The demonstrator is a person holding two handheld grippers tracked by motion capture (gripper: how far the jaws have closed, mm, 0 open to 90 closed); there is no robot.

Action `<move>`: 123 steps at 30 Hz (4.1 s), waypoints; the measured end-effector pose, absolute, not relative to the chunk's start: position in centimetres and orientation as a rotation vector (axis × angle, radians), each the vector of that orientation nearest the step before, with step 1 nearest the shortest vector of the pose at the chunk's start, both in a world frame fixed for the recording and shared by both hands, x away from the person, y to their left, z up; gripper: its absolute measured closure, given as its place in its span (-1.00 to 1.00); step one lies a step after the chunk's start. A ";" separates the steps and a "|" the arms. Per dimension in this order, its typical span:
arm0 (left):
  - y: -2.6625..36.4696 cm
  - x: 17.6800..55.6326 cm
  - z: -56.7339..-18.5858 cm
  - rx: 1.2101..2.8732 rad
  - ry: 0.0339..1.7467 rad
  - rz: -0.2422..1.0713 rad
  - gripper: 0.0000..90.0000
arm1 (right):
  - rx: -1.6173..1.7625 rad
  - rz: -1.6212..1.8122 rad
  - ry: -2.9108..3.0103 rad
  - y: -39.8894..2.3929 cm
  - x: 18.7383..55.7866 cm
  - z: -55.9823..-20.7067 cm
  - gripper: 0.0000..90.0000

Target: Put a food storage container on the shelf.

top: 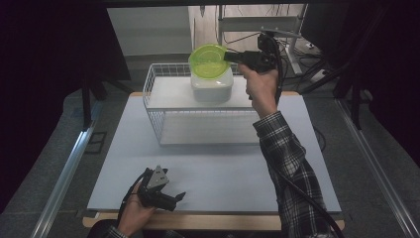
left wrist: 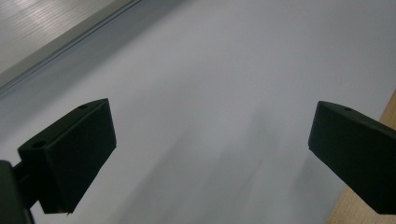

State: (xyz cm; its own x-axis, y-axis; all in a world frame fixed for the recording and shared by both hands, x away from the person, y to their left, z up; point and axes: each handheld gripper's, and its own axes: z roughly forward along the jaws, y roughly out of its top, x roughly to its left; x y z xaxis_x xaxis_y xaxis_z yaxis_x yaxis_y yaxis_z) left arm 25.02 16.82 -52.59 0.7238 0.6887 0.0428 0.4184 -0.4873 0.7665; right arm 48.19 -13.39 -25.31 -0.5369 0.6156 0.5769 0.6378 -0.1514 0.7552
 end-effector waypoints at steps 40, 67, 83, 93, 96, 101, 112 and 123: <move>16.4 25.1 -52.9 2.177 0.818 0.425 -0.99 | -1.547 -1.848 -2.205 -13.3 49.5 -26.0 -0.44; 16.4 25.1 -52.8 2.164 0.834 0.399 -0.98 | -1.245 -1.844 -2.521 -15.4 43.6 -29.2 -0.84; 16.3 25.1 -52.8 2.165 0.819 0.407 -0.98 | -1.118 -1.797 -2.651 -14.9 40.2 -33.0 -0.88; 16.2 25.0 -52.9 2.171 0.815 0.414 -0.98 | -1.047 -1.760 -2.738 -14.6 38.7 -35.7 -0.88; 16.2 25.0 -52.9 2.174 0.814 0.415 -0.98 | -1.031 -1.751 -2.755 -14.7 38.3 -36.6 -0.88; 16.1 25.0 -52.9 2.179 0.812 0.415 -0.98 | -1.031 -1.741 -2.744 -15.4 37.7 -38.4 -0.89; 16.1 24.9 -52.9 2.184 0.802 0.421 -0.98 | -1.021 -1.750 -2.702 -17.3 36.5 -41.1 -0.97; 16.1 24.9 -52.9 2.187 0.799 0.419 -0.98 | -1.017 -1.704 -2.757 -17.9 34.5 -42.5 -0.97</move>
